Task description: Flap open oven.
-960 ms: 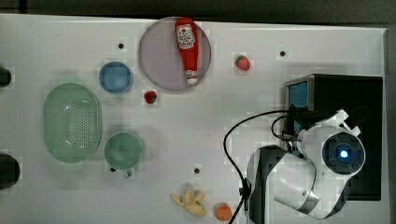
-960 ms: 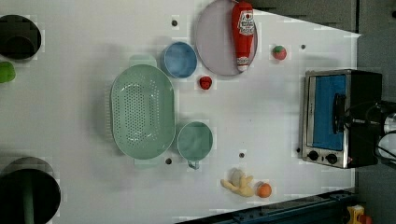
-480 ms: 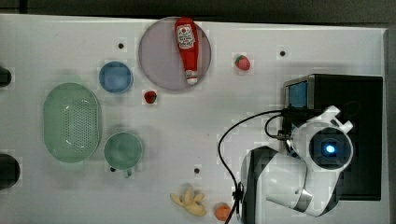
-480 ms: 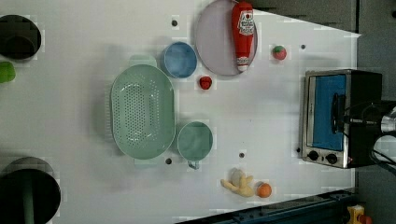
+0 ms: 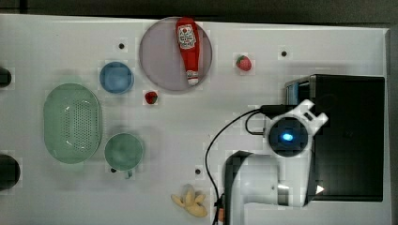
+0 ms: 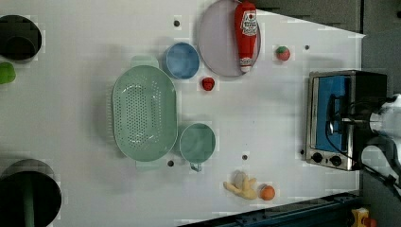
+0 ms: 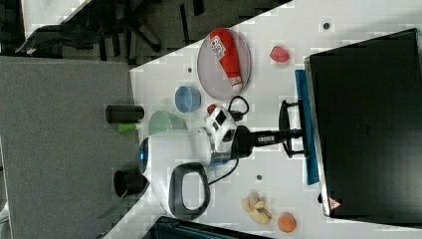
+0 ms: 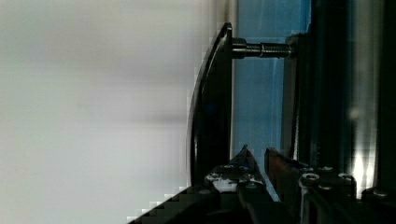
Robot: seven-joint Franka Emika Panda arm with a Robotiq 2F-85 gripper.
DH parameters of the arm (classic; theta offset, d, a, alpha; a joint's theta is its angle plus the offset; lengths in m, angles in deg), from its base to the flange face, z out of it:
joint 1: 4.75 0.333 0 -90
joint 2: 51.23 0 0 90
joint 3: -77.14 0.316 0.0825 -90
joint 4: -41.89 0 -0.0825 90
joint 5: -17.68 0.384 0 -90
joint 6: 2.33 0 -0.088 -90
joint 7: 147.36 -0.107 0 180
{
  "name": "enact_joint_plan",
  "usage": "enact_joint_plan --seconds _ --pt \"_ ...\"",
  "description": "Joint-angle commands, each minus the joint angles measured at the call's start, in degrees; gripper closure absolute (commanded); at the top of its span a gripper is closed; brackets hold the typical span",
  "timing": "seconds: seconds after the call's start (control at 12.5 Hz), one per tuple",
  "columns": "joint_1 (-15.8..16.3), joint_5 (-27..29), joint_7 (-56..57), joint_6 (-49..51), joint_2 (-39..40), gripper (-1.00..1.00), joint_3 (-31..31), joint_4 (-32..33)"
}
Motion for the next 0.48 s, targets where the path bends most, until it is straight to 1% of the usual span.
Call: enact_joint_plan --seconds 0.08,0.32,0.48 --pt "2.5 -5.6 -10.9 0.7 2.1 0.65 4.8 0.9" --pt "3.3 -10.8 -21.8 0.9 6.1 0.65 8.0 0.7" --pt "4.4 -16.3 -29.3 1.4 9.6 0.65 9.5 -0.2"
